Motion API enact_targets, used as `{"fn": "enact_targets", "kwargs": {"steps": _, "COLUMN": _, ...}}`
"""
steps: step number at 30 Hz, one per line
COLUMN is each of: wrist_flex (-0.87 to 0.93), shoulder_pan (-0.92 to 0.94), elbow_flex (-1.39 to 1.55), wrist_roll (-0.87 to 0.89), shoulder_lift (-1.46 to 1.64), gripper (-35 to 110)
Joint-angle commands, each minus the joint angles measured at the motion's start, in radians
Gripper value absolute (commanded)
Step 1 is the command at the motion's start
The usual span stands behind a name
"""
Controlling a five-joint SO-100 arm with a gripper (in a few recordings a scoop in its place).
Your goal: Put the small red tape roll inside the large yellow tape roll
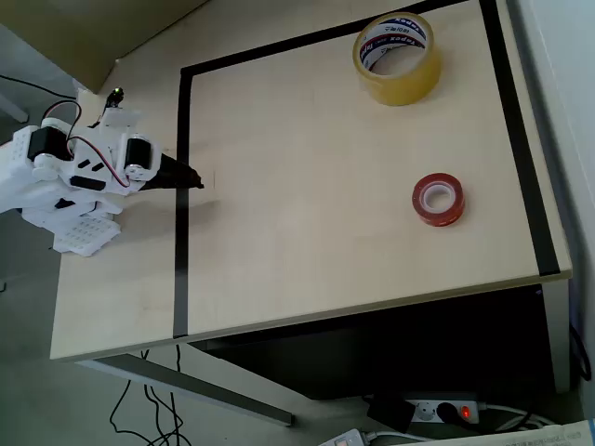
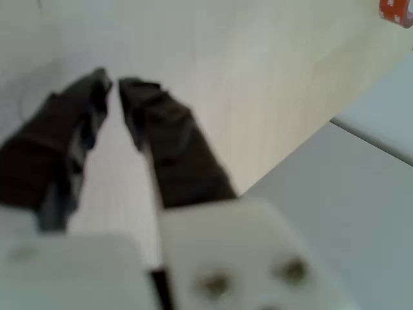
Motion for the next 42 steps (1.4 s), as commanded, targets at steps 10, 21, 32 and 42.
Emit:
{"fn": "enact_targets", "kwargs": {"steps": 10, "wrist_flex": 0.138, "shoulder_pan": -0.370, "elbow_flex": -0.029, "wrist_roll": -0.074, "shoulder_lift": -0.006, "gripper": 0}}
{"fn": "enact_targets", "kwargs": {"steps": 21, "wrist_flex": 0.067, "shoulder_pan": -0.195, "elbow_flex": -0.908, "wrist_roll": -0.086, "shoulder_lift": -0.997, "gripper": 0}}
{"fn": "enact_targets", "kwargs": {"steps": 32, "wrist_flex": -0.130, "shoulder_pan": 0.038, "elbow_flex": -1.476, "wrist_roll": -0.114, "shoulder_lift": -1.497, "gripper": 1}}
{"fn": "enact_targets", "kwargs": {"steps": 42, "wrist_flex": 0.015, "shoulder_pan": 0.081, "elbow_flex": -2.395, "wrist_roll": -0.074, "shoulder_lift": -2.158, "gripper": 0}}
